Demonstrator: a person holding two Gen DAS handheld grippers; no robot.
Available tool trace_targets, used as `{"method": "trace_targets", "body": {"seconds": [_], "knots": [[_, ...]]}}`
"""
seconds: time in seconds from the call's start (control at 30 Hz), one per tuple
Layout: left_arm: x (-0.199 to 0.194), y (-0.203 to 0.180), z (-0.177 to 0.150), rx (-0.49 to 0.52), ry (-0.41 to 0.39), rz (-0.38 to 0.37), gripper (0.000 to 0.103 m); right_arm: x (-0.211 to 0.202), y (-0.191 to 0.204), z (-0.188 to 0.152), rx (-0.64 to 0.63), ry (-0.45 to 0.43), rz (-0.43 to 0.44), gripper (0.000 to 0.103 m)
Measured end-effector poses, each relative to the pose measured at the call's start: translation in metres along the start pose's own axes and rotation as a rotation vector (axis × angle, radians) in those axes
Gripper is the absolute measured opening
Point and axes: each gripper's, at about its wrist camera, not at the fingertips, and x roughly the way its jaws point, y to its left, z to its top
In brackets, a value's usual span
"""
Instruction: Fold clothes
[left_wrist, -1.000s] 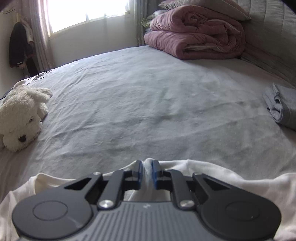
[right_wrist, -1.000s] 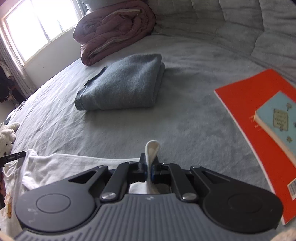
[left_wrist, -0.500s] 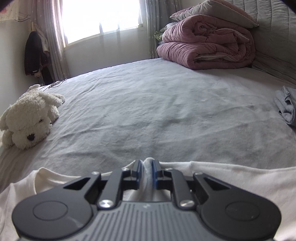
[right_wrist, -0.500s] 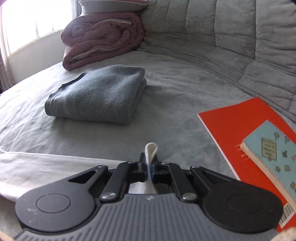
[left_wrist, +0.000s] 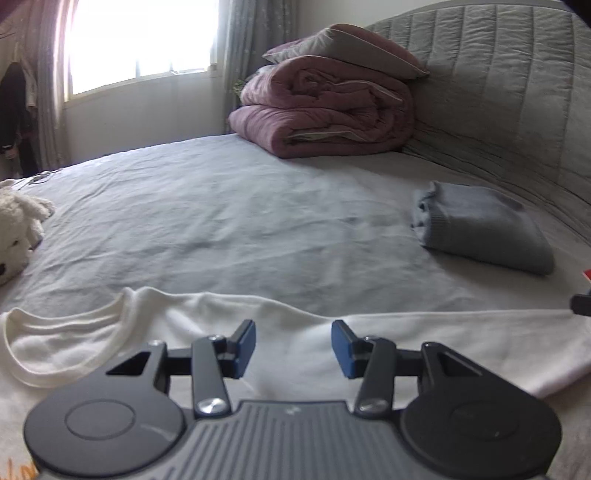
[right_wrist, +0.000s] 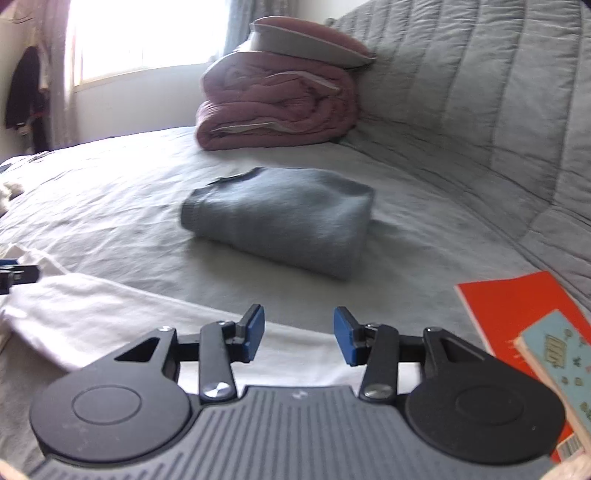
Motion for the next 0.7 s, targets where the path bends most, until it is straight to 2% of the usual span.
{"method": "trace_targets", "body": {"seconds": [0.1, 0.17, 0.27, 0.53, 0.7], "knots": [[0.006, -0.021, -0.012, 0.066, 0.036, -0.035, 0.050, 0.007, 0.021, -0.006, -0.081, 0.064, 0.039, 0.051], [0.008, -0.025, -0.019, 0.078, 0.025, -0.027, 0.050, 0.011, 0.022, -0.012, -0.101, 0.093, 0.037, 0.054], [0.010, -0.015, -0.020, 0.016, 0.030, -0.059, 0.052, 0.011, 0.005, -0.011, -0.047, 0.113, 0.036, 0.060], [0.010, -0.013, -0.022, -0.002, 0.030, -0.070, 0.053, -0.008, -0.046, -0.019, 0.100, 0.163, -0.002, 0.058], [0.010, -0.012, -0.021, -0.012, 0.034, -0.076, 0.054, -0.020, -0.041, -0.012, 0.100, 0.179, -0.034, 0.061]]}}
